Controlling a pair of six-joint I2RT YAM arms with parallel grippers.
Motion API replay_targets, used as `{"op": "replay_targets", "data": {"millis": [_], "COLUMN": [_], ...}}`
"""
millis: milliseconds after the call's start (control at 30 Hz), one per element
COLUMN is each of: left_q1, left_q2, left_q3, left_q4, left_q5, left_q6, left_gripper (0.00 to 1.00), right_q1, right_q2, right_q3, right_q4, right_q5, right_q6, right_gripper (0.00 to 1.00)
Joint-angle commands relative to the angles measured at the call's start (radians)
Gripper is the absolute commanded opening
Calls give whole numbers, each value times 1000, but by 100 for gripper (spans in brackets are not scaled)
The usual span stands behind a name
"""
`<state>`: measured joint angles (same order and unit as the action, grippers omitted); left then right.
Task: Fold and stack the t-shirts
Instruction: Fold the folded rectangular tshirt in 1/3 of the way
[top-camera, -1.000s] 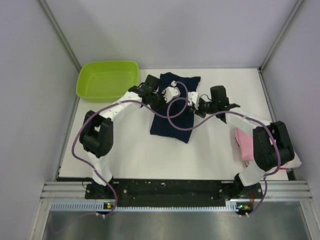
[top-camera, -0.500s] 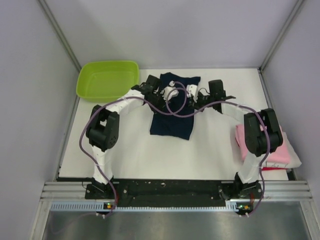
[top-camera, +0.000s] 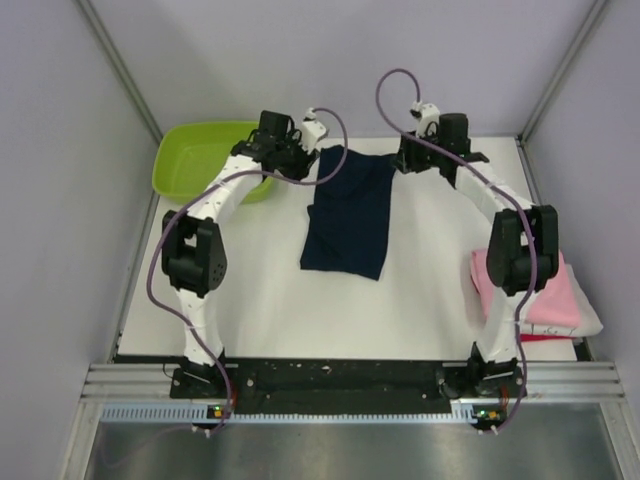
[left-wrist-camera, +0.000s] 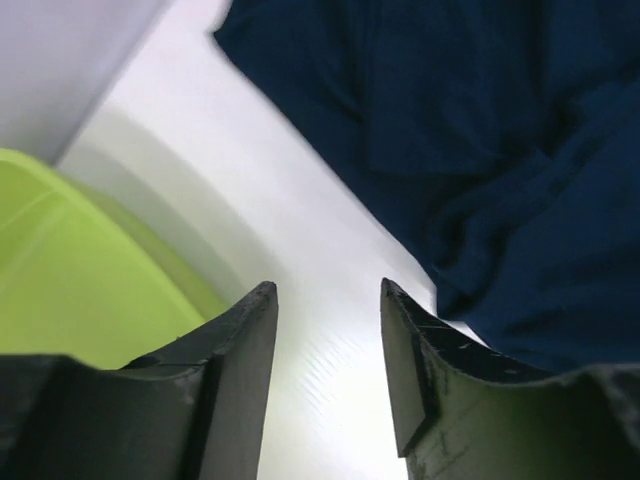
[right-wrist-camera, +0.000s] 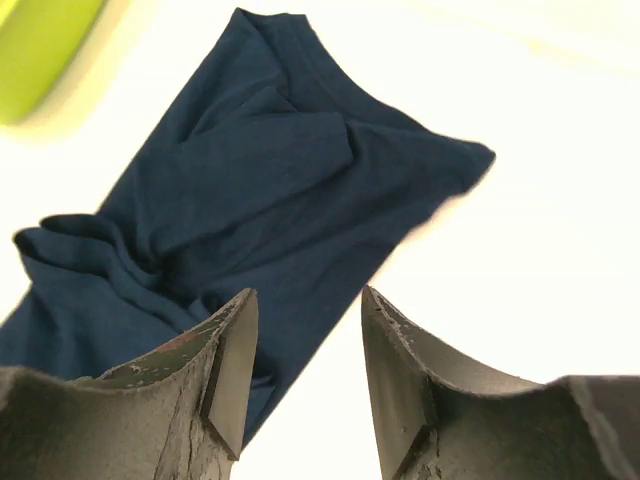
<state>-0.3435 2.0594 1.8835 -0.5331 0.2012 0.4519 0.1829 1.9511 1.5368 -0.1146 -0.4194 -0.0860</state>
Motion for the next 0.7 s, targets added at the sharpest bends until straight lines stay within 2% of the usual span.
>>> {"op": "replay_targets", "data": {"millis": [0, 100, 167, 200, 267, 300, 400, 500, 667], "left_q1": [-23, -57, -90, -104, -135, -152, -186, -201, -230], "left_q2": [-186, -315, -349, -347, -351, -355, -348, -346, -341], "left_q3": [-220, -438, -507, -529, -576, -605, -664, -731, -785], "left_q4": [-132, -220, -273, -283, -271, -242, -156, -40, 68], "left_q5": [310, 380, 365, 357, 331, 311, 239, 152, 41], "left_q6": [187, 414, 481, 488, 513, 519, 530, 509, 482], "left_gripper": [46, 47, 53, 57, 71, 78, 79, 79, 73], "right_q1": [-16, -13, -4, 9, 45, 56, 58, 66, 66], "right_q2": [-144, -268, -339, -353, -354, -341, -256, -163, -40], "right_q3": [15, -182, -303, -343, -398, -406, -351, -268, -184], "right_q4": [-269, -316, -315, -315, -304, -280, -217, -197, -198], "right_q5": [10, 50, 50, 48, 33, 16, -29, 2, 16], "right_q6": [306, 428, 485, 495, 497, 497, 508, 465, 451], "right_gripper": [47, 47, 49, 50, 53, 53, 49, 43, 42]}}
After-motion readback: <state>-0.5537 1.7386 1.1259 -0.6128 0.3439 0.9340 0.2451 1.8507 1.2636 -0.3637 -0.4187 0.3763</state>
